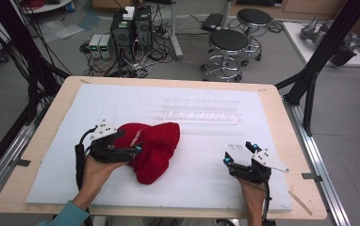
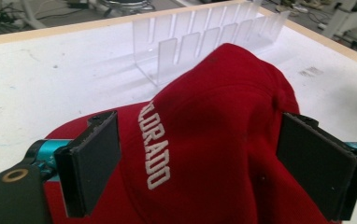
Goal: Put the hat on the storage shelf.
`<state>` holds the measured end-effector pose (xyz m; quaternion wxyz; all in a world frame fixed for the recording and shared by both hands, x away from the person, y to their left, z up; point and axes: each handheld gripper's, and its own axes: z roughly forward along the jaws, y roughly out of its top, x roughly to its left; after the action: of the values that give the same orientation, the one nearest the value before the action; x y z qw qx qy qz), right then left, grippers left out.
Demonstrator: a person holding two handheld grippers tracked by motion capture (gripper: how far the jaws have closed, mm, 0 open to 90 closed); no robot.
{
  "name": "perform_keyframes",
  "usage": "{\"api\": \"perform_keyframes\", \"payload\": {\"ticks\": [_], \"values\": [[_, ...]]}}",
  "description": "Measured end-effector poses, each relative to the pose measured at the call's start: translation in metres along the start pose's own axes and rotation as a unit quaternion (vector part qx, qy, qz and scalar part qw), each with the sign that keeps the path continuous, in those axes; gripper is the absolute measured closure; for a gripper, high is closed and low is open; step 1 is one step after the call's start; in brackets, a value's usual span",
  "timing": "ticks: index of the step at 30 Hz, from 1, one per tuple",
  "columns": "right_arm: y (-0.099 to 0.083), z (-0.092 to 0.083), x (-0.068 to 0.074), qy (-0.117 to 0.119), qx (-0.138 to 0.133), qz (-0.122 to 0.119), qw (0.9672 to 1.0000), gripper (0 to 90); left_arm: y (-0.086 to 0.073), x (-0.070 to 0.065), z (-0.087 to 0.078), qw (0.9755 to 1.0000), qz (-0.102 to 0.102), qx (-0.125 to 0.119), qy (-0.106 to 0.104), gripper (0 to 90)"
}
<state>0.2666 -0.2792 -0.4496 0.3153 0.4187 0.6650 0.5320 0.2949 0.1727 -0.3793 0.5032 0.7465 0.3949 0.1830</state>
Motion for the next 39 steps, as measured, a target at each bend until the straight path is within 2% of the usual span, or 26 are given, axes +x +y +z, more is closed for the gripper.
{"api": "perform_keyframes", "payload": {"ticks": [5,11,13,16,19,20,23,27,30,33,35,37,39], "values": [[0.000,0.000,0.000,0.000,-0.001,-0.002,1.0000,8.9,0.000,0.001,-0.001,0.9999,0.009,-0.002,-0.009,12.9],[0.000,0.000,0.000,0.000,-0.001,-0.002,1.0000,8.9,0.006,0.004,-0.002,0.9988,0.035,0.009,-0.032,12.9],[0.000,0.000,0.000,0.000,0.001,-0.003,1.0000,8.9,0.008,0.006,-0.002,0.9979,0.044,0.011,-0.047,12.9],[0.000,0.000,0.000,0.000,0.001,-0.003,1.0000,8.9,0.013,0.013,-0.003,0.9949,0.067,0.016,-0.073,12.8],[0.000,0.000,0.000,-0.001,0.001,-0.004,1.0000,8.9,0.017,0.021,-0.002,0.9904,0.083,0.015,-0.109,12.0],[0.000,0.000,0.001,-0.001,0.001,-0.004,1.0000,8.9,0.018,0.022,-0.002,0.9893,0.091,0.016,-0.113,9.8],[0.000,0.000,0.001,-0.001,0.001,-0.003,1.0000,8.9,0.019,0.030,0.000,0.9829,0.124,0.030,-0.133,8.5],[0.000,0.000,0.001,-0.001,0.001,-0.004,1.0000,8.9,0.022,0.039,0.006,0.9742,0.162,0.033,-0.154,8.5],[0.000,0.000,0.001,-0.002,0.000,-0.004,1.0000,8.9,0.027,0.045,0.011,0.9712,0.176,0.028,-0.158,8.5],[0.000,0.000,0.000,-0.001,0.001,-0.001,1.0000,8.9,0.034,0.053,0.018,0.9645,0.197,0.040,-0.171,8.5],[0.000,0.000,0.000,0.000,0.000,-0.001,1.0000,8.9,0.036,0.056,0.022,0.9631,0.195,0.035,-0.182,8.6],[0.000,0.000,0.000,0.000,0.000,-0.001,1.0000,8.9,0.040,0.059,0.028,0.9567,0.214,0.052,-0.190,8.6],[0.000,0.000,0.000,0.000,0.000,0.001,1.0000,8.9,0.042,0.059,0.033,0.9539,0.217,0.058,-0.200,8.6]]}}
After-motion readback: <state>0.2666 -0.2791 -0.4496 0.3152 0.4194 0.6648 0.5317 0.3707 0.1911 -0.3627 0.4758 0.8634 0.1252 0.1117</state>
